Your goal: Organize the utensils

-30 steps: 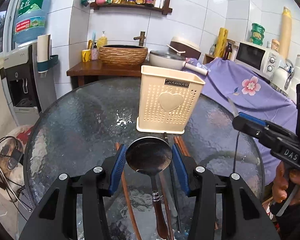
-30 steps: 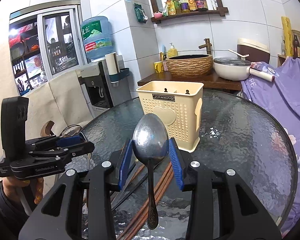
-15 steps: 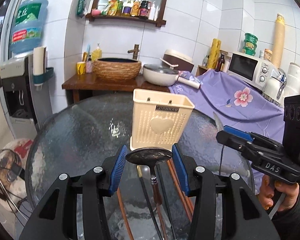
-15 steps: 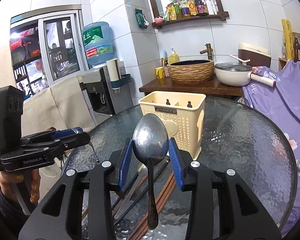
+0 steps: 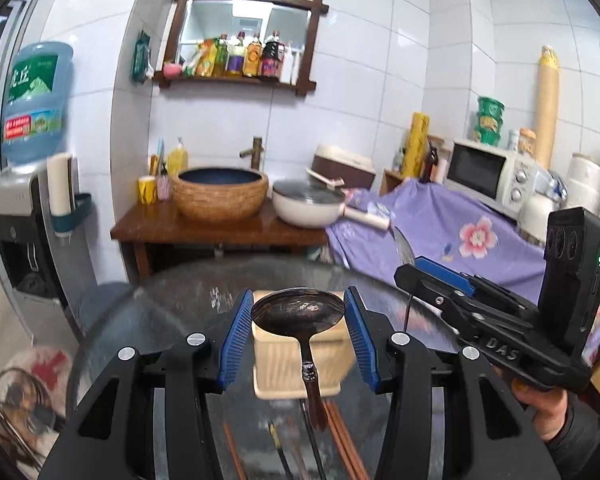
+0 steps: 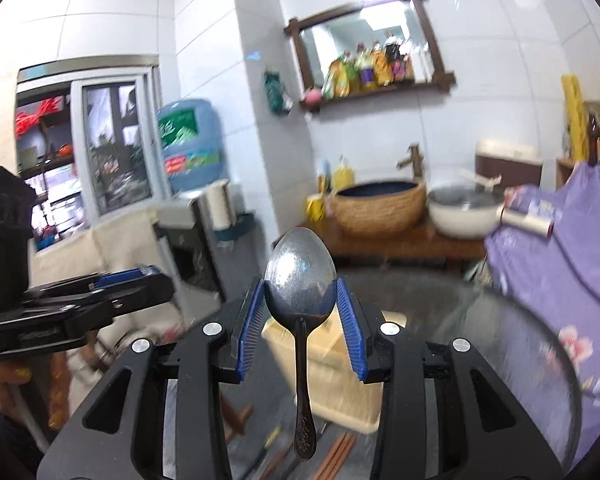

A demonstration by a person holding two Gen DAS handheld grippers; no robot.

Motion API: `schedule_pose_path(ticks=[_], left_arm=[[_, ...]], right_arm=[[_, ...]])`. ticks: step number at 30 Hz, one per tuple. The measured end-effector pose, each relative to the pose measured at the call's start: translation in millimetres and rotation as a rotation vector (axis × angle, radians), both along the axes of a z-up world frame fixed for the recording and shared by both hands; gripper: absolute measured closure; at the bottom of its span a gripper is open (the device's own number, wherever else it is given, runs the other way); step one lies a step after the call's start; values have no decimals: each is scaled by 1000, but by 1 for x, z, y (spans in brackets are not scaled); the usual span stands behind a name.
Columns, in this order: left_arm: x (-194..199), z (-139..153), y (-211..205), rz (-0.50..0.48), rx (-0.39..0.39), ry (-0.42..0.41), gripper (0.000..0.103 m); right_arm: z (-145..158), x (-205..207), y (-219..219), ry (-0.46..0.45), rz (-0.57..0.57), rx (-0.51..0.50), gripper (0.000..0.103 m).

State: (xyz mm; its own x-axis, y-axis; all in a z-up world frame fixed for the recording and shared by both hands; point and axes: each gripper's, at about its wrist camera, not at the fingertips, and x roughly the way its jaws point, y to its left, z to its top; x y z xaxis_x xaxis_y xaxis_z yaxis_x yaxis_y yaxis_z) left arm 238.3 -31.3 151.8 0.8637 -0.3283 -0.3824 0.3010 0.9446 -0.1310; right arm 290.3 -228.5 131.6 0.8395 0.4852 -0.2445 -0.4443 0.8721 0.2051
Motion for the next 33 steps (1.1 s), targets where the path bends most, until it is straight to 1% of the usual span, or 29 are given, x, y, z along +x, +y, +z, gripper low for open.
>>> schedule_pose_path(ticks=[2,5,7,9,11,14,16,20,22,26,33], left_arm=[[18,13,2,13,-31,0,57],[44,27,5,63,-60,-17,57],[60,33,4,92,-61,-35,57],[71,32,1,113,-62,-47,57],[79,22,-4,129,-58,-52,57],[86,3,-8,135,-54,-38,57],[88,-11,-10,133,-43,-25,57],[89,-35,-11,117,-33,16,57],[88,-45,-14,110,-24,34,57],[87,-59,-20,106,11,43,57],[93,-79,-17,102,3,105,57]], right_arm=[[13,19,2,-26,-38,12,65],[23,45,5,-30,-81,31,65],[25,61,7,-37,-117,34,65],[22,73,11,-43,-144,19,65],[10,84,13,-37,-176,10,65],[-13,91,13,-9,-194,-12,65],[-29,89,13,-3,-207,-38,65],[-57,85,13,35,-198,-66,65],[-68,80,14,32,-196,-82,65],[-80,75,16,35,-187,-109,65],[-94,68,20,53,-179,-159,65]])
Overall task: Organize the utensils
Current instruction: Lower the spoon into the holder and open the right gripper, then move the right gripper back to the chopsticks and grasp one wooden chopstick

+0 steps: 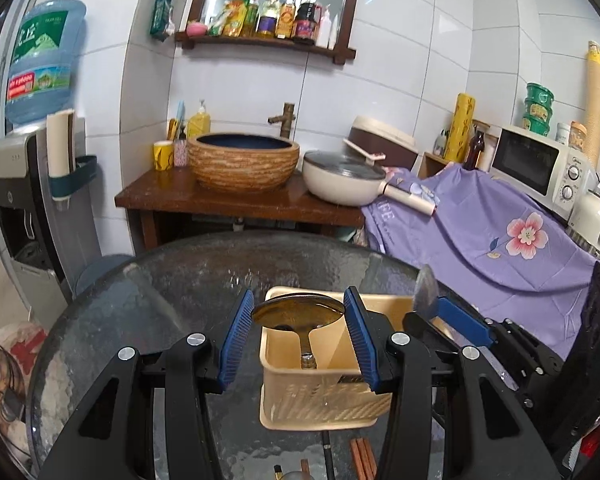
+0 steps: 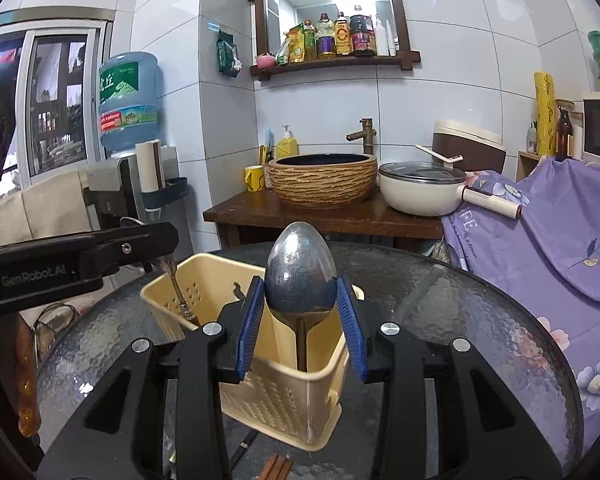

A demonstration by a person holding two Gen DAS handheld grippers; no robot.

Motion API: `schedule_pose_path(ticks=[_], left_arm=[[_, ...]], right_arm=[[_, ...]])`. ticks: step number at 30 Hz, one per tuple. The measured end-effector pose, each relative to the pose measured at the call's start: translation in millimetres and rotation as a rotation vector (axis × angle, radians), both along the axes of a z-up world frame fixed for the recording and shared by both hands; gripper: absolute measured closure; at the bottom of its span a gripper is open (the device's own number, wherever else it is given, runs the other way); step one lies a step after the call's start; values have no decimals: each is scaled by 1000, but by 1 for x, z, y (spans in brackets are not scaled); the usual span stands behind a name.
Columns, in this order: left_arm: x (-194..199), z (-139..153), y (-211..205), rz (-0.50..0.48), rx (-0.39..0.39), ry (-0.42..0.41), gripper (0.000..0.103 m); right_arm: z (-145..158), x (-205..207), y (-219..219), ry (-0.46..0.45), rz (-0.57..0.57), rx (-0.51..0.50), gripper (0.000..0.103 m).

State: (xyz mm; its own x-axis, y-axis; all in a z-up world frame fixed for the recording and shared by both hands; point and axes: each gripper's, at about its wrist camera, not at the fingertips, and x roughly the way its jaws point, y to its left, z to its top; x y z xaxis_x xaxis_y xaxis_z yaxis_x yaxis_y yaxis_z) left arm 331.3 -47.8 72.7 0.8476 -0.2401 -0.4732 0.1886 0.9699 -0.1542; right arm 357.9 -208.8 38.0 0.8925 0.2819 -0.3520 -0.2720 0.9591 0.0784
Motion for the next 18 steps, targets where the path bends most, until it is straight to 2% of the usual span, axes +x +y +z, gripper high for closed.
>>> schedule_pose_path(ticks=[5,7,9,10,13,15,16,18], left_arm=[[0,-9,-1,-2,2,26,57],[-3,-8,-1,-5,-3,24,57],[-8,-4,2,-4,-17,8,57],[-13,0,3,-3,-20,-8,57],[-28,11,7,-11,-23,-37,46],[-41,14,10,-8,-25,-52,21],[-52,13,12,-5,-20,-59,15],[-66,8,14,-4,2,-57,12]], right_arm=[[-3,-6,3,-10,-4,-37,64],[-2,-8,4,-12,1,-34,58],[1,-15,0,-31,-8,-18,43],[3,-18,-2,-41,-12,-13,43],[11,-32,-8,-54,-10,-21,43],[14,-45,-12,-35,0,-25,43],[13,-50,-13,-18,10,-26,43],[10,-61,-14,31,30,-39,43]])
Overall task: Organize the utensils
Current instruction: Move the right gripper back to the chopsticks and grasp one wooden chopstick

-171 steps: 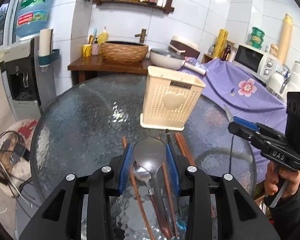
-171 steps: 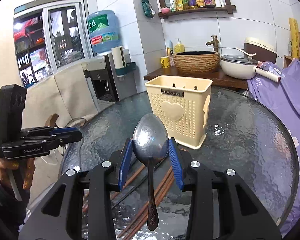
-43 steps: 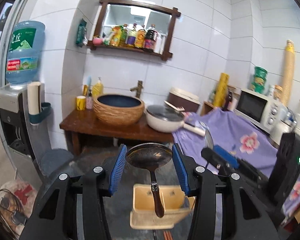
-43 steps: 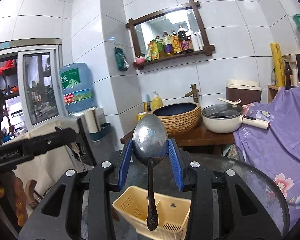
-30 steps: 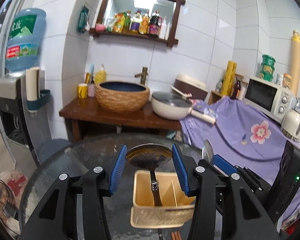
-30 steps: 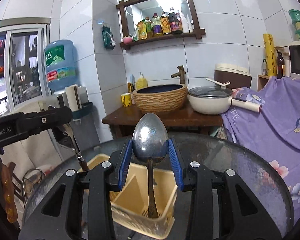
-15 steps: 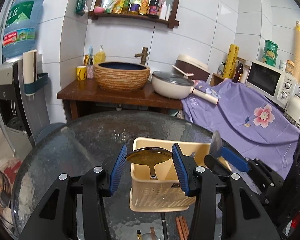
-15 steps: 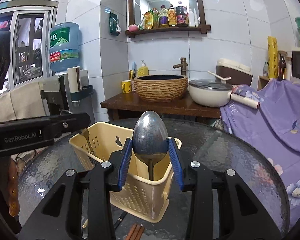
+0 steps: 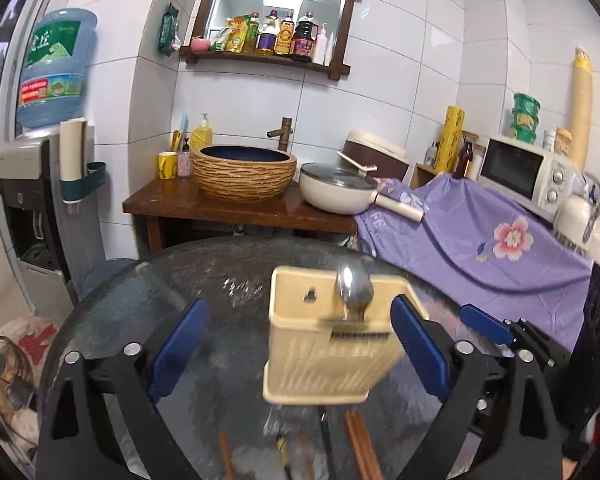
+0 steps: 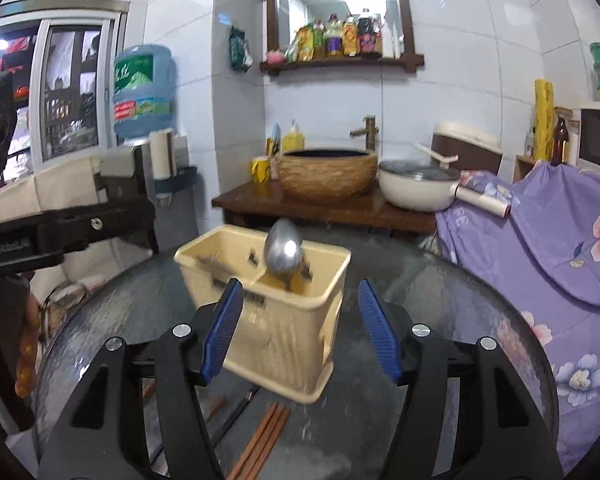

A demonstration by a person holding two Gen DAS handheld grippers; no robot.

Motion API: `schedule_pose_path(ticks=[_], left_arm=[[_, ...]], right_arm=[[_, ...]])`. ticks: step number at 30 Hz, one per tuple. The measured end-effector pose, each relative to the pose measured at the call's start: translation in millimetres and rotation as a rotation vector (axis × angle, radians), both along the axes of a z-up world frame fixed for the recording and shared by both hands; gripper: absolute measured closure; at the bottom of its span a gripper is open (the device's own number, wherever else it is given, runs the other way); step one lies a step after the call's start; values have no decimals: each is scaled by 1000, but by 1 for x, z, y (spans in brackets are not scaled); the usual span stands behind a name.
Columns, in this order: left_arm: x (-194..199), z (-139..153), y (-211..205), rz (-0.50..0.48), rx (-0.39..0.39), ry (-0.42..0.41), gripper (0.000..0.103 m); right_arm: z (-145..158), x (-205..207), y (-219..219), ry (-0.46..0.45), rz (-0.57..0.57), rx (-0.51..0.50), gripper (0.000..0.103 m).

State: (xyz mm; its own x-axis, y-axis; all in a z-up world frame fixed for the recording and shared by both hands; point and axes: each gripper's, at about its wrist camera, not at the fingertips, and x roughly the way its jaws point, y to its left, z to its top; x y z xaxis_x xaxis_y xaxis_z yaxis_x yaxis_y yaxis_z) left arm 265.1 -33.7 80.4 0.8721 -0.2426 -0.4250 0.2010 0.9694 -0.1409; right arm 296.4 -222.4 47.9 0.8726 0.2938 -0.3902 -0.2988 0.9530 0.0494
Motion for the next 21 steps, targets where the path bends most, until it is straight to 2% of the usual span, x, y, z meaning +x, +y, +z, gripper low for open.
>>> schedule_pose_path(ticks=[4,6,8,10,14,17,21], left_arm=[[-29,-29,1,15,98,47,12],[-36,-45,5,27,122,75,12],[-40,-66,10,35,144,137,12],[-42,-88,15,32,144,201,12],[-49,-115,23,35,129,270,12],[-54,-126,23,48,160,281,11],[-55,-135,24,64,182,293,9]], right_arm=[[-24,-26,4,134,17,-58,43],[-41,-38,9,175,17,-101,43],[-60,-48,16,203,-2,-171,43],[-78,-52,21,249,-12,-199,43],[-103,-54,24,347,4,-183,43],[-116,-55,28,378,-10,-197,43],[-125,-51,24,424,-29,-163,43]])
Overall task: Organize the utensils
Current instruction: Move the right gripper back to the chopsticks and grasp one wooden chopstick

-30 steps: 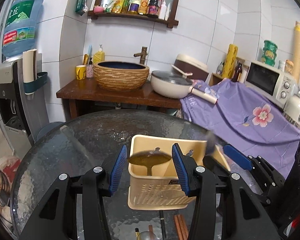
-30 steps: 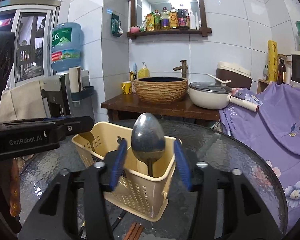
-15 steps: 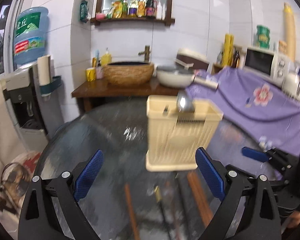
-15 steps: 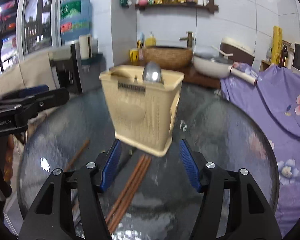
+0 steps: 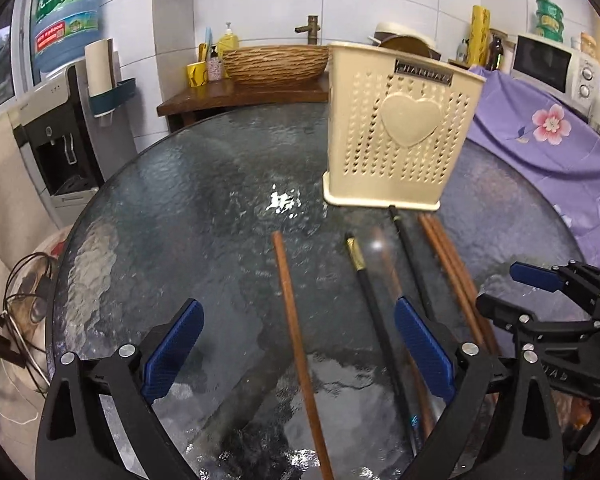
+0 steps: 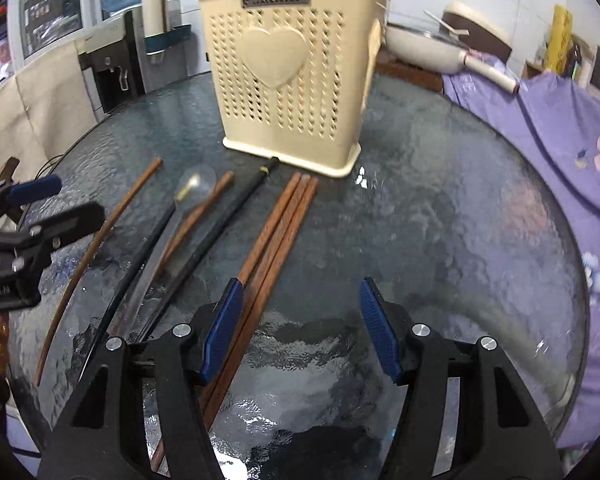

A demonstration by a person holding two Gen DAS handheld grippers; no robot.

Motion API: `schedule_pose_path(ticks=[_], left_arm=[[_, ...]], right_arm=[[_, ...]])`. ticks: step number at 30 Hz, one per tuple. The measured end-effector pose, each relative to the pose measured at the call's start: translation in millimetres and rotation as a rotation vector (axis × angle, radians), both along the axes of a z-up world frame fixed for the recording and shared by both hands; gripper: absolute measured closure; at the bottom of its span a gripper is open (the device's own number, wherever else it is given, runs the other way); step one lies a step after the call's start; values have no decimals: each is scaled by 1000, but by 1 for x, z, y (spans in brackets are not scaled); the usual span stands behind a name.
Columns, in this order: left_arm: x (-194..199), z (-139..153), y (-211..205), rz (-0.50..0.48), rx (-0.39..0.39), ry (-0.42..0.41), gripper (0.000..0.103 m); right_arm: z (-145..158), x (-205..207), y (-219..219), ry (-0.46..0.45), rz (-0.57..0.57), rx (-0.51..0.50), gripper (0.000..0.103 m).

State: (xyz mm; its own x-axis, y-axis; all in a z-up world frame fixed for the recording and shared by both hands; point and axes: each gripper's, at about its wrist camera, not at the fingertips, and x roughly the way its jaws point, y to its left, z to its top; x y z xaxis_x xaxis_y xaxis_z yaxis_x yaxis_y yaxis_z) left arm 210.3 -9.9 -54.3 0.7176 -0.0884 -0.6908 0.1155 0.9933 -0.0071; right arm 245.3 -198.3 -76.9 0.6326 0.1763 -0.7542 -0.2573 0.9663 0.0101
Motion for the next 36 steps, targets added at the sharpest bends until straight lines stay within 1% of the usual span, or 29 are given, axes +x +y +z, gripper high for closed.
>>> schedule_pose_path(ticks=[4,11,13,15,17,18,19,22,24,27,29,32,36], left_arm=[[1,-7,3,9,-8,20,9],[6,-13,4,18,25,46,10],[6,-15,5,21,35,58,16],[9,-17,5,12,31,81,26],[12,-19,5,8,36,94,28],[13,-20,4,6,38,98,31],[16,-20,3,4,38,104,33],[24,-22,1,-1,36,124,39],[33,-24,0,0,36,143,48],[43,-25,1,9,25,153,51],[50,-24,1,26,29,153,54],[63,-24,0,33,38,158,55],[75,-24,-1,41,43,171,66]], right_arm=[[-3,2,-6,20,-25,27,43],[-2,7,-14,44,-41,30,44],[-2,9,-16,47,-48,9,49],[-3,11,-17,54,-45,8,51],[-3,13,-14,58,-41,-4,53],[-2,14,-13,60,-38,-7,56],[-2,17,-12,64,-37,-9,56],[-1,24,-8,74,-31,-13,63],[0,31,-6,82,-28,-16,67],[2,42,-3,92,-35,-20,71],[2,50,-1,98,-41,-22,74],[2,63,1,111,-47,-25,80],[1,77,4,121,-62,-27,87]])
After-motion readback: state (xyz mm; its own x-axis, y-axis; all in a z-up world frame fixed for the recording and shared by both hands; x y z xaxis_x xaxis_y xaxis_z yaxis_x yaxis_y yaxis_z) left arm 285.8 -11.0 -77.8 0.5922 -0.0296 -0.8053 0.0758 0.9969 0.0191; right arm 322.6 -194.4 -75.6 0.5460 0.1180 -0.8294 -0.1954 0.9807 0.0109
